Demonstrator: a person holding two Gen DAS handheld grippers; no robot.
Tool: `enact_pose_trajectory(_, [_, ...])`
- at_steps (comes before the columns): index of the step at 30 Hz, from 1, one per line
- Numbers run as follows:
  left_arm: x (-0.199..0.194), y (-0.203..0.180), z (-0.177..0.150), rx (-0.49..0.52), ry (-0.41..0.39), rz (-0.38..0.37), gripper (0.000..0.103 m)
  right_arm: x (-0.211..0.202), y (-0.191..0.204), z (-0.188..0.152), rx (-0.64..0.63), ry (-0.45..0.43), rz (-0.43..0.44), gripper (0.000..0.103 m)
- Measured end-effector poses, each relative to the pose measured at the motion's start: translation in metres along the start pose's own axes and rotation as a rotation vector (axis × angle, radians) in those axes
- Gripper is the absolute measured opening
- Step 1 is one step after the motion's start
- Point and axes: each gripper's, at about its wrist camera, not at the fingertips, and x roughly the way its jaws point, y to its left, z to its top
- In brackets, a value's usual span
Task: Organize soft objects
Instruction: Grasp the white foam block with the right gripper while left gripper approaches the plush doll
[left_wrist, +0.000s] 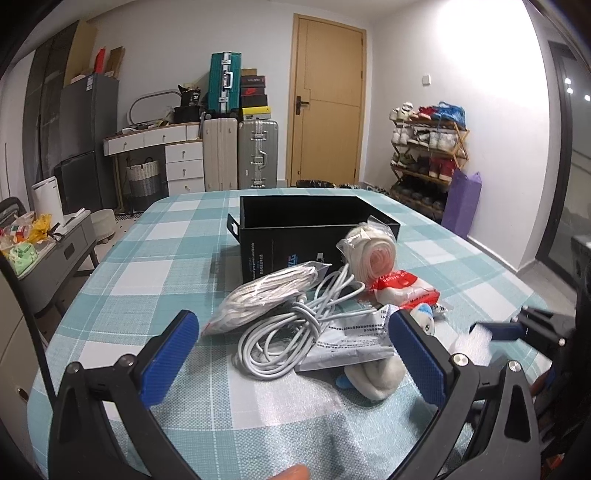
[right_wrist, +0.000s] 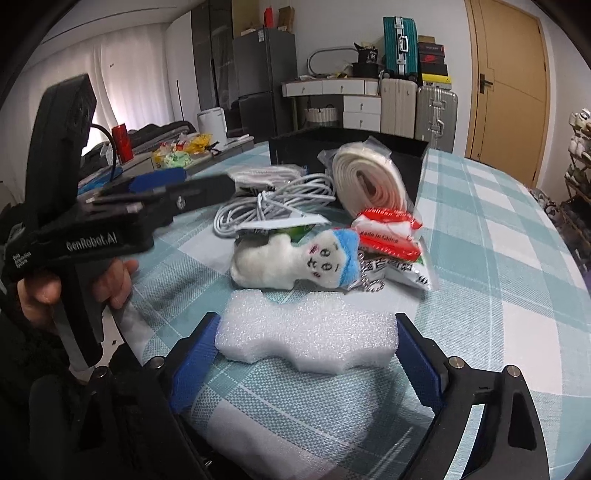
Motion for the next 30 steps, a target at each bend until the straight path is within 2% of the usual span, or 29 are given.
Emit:
enact_pose_trajectory(7, [-0.006,-0.011,0.004,0.025,0.016,-0.025,0.103,-0.014,-0.016,0.002,0.041,-0.047,-0.030,0.092])
enact_pose_trajectory(13, [-0.003,-0.022,-0.002,0.058,0.078,-0.121,0.103,-0.022,-0.030,0.002,0.075,-0.071,-0.055,0.092])
enact_pose_trajectory(18, [-0.005,-0.031,-0.006,0.106,0.100,-0.194,0.101,-0.025,-0.035,0.001,0.085,-0.084,-0.068,0.092])
enact_pose_trajectory(22, [-0.009,-0.036,-0.010,0.137,0.112,-0.266,0.091,-0.027,-0.038,0.001,0.092,-0.092,-0.074,0.092])
enact_pose_trajectory(24, [-0.008,-0.038,-0.012,0.150,0.125,-0.277,0.080,-0.027,-0.038,0.001,0.094,-0.094,-0.076,0.092])
enact_pose_trajectory(30, [-0.004,-0.042,-0.019,0.159,0.194,-0.314,0.076,-0.029,-0.039,0.000,0.098,-0.096,-0.077,0.092])
